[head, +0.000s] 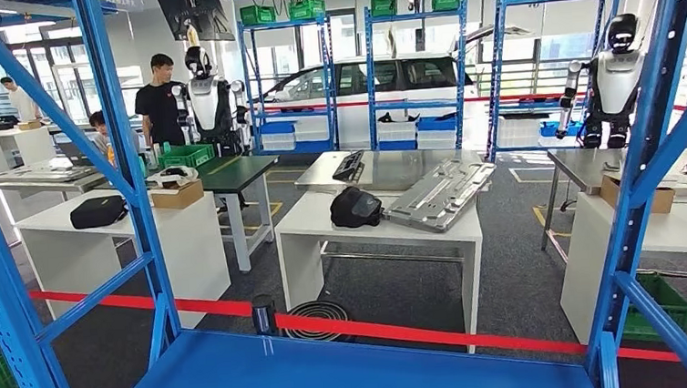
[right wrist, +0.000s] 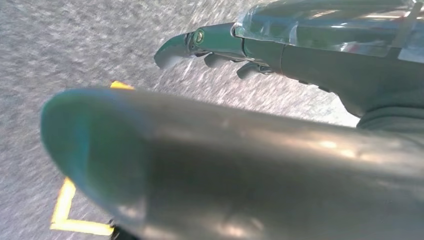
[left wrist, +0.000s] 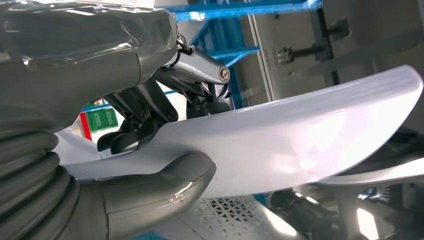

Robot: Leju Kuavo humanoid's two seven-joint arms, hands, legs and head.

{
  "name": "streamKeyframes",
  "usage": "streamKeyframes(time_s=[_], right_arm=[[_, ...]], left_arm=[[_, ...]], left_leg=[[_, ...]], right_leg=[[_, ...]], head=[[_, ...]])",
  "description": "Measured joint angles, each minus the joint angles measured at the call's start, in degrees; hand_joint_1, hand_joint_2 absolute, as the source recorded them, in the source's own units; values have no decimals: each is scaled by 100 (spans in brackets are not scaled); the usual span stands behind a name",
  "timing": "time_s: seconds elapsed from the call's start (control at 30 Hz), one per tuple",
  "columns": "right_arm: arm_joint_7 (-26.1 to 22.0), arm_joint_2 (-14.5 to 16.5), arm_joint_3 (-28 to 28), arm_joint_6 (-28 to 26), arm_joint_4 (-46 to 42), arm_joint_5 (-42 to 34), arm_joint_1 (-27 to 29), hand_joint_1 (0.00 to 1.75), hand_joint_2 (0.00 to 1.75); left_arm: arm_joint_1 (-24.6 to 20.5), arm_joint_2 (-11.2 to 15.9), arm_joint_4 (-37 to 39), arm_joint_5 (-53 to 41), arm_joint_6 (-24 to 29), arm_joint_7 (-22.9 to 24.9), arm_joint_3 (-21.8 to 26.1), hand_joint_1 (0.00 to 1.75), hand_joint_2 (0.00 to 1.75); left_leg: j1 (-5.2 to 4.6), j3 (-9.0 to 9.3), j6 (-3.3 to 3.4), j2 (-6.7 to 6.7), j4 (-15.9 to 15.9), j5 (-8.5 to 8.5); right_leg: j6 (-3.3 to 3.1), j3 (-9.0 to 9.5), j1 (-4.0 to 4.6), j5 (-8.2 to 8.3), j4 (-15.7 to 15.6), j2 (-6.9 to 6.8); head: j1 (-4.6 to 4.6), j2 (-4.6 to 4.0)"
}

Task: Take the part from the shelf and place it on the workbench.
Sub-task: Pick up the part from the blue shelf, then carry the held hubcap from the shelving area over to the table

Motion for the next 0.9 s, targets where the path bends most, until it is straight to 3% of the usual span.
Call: streamKeyframes(time_s=[0.07, 0.1, 0.17, 0.23, 0.27, 0.3, 0.33, 0.37, 0.43, 0.5, 0.6, 0.67, 0.73, 0.77, 0.8, 0.83, 0.9], right_arm=[[-14, -12, 0, 8, 12, -7, -2, 0, 0], [-15, -13, 0, 11, 16, -7, -5, 0, 0], [-19, -19, 0, 16, 20, -9, -10, 0, 0], [-35, -26, 0, 18, 23, -9, -7, 0, 0], [-48, -28, 0, 17, 28, -10, -5, 0, 0], [-62, -33, 0, 12, 36, -13, -4, 0, 0], [-76, -39, 0, 1, 46, -18, -4, 0, 0], [-88, -49, 0, -15, 61, -26, -5, 0, 0], [-109, -63, 0, -49, 110, -43, -7, 0, 0], [-124, -90, 0, -65, 170, -53, -8, 0, 0], [-152, -145, 0, -67, 250, -53, -3, 0, 0], [-170, -173, 0, -67, 294, -50, 4, 0, 0], [-191, -204, 0, -72, 319, -50, 1, 0, 0], [-206, -219, 0, -75, 327, -50, -1, 0, 0], [-225, -229, 1, -77, 336, -50, -2, 0, 0], [-246, -239, 2, -78, 345, -49, -4, 0, 0], [-283, -255, 6, -78, 359, -48, -20, 0, 0]], left_arm=[[1, 5, 9, -24, -10, -20, -1, 175, 175], [3, 10, 13, -25, -12, -25, -1, 175, 175], [4, 17, 23, -25, -14, -31, -2, 175, 175], [4, 26, 37, -26, -15, -41, -3, 175, 175], [5, 31, 44, -37, -14, -52, -3, 175, 175], [5, 37, 50, -57, -9, -67, -4, 175, 175], [4, 43, 52, -94, 5, -84, -5, 175, 175], [3, 48, 53, -146, 24, -106, -7, 175, 175], [-2, 52, 42, -257, 82, -145, -11, 175, 175], [-9, 58, 28, -333, 132, -185, -17, 175, 175], [-26, 70, 11, -414, 158, -222, -8, 175, 175], [-44, 69, 1, -436, 164, -227, 1, 175, 175], [-56, 66, -3, -446, 182, -223, 4, 175, 175], [-56, 63, -3, -454, 199, -215, 4, 175, 175], [-57, 61, -3, -463, 214, -205, 5, 175, 175], [-58, 60, -3, -470, 228, -194, 5, 175, 175], [-61, 59, -7, -481, 238, -179, 7, 175, 175]], left_leg=[[17, -23, -67, -12, 12, 39], [28, -56, -102, -20, 67, -47], [57, -214, -174, -29, 531, -545], [78, -408, -226, -25, 1338, -1106], [83, -440, -234, -24, 1642, -1214], [84, -378, -229, -24, 1754, -1191], [81, -200, -210, -25, 1631, -1071], [73, 87, -173, -28, 1298, -928], [41, 738, -63, -33, 385, -845], [-4, 1052, 12, -34, -116, -907], [-21, 1007, 101, -9, -246, -750], [1, 894, 169, 12, -315, -582], [-10, 721, 194, 14, -308, -442], [-14, 623, 190, 16, -300, -371], [-13, 524, 180, 21, -288, -305], [-7, 422, 165, 25, -265, -242], [5, 226, 117, 32, -176, -148]], right_leg=[[-90, -76, -5, 69, 9, -2], [-138, -112, -15, 116, 4, -13], [-211, -216, -32, 234, -1, -38], [-229, -350, -17, 358, 7, -47], [-225, -421, -10, 418, 13, -49], [-220, -495, -2, 474, 17, -50], [-213, -562, 8, 525, 19, -50], [-206, -619, 21, 574, 20, -47], [-179, -689, 46, 660, 21, -41], [-114, -716, 38, 746, 6, -42], [-26, -774, 6, 781, 25, -50], [-55, -921, -1, 431, 360, -53], [-67, -1135, -13, -73, 1072, -52], [-32, -1203, -21, -204, 1424, -52], [30, -1204, -31, -210, 1650, -53], [108, -1110, -46, -106, 1683, -53], [226, -631, -86, 142, 1137, -55]], head=[[-1, -3], [-10, -4], [-21, -7], [-32, -5], [-37, -5], [-39, -4], [-43, -4], [-46, -4], [-46, -4], [-43, -4], [-48, -6], [-31, -6], [-12, -4], [-7, -4], [-2, -4], [2, -4], [8, -4]])
